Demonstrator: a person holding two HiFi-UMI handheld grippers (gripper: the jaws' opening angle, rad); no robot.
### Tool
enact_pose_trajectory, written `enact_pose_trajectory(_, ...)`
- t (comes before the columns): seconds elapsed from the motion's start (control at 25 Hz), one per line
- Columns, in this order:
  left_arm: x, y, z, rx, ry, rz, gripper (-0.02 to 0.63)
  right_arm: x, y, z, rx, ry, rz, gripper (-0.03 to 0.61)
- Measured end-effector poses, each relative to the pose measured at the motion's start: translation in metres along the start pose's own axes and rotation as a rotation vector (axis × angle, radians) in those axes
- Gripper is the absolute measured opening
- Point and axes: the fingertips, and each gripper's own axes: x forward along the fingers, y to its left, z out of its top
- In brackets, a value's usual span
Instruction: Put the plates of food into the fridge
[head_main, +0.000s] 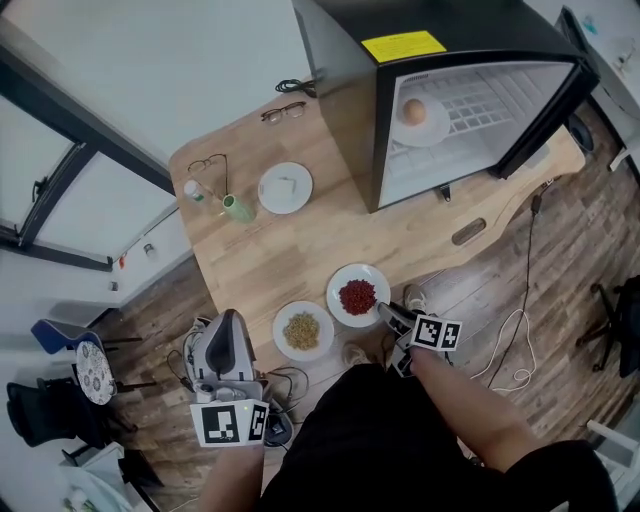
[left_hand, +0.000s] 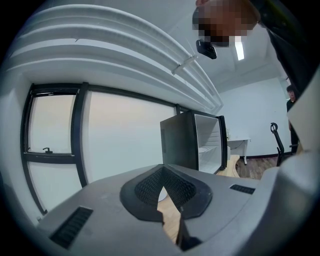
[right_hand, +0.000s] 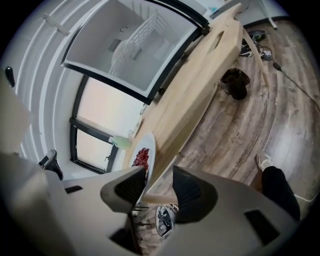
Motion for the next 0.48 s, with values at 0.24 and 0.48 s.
enact_pose_trajectory(0.24, -0.006, 0.009, -0.003, 0.015, 0.021, 0.016, 0.003, 0.013, 0.018, -0.004, 0.018, -0.006, 0.089, 0.063)
enact_pose_trajectory(0.48, -0.002, 0.009, 0.004, 0.017, 0.003, 0.013, 0.003, 0.010, 0.037, 0.008, 0.025, -0.024, 0.113, 0.031)
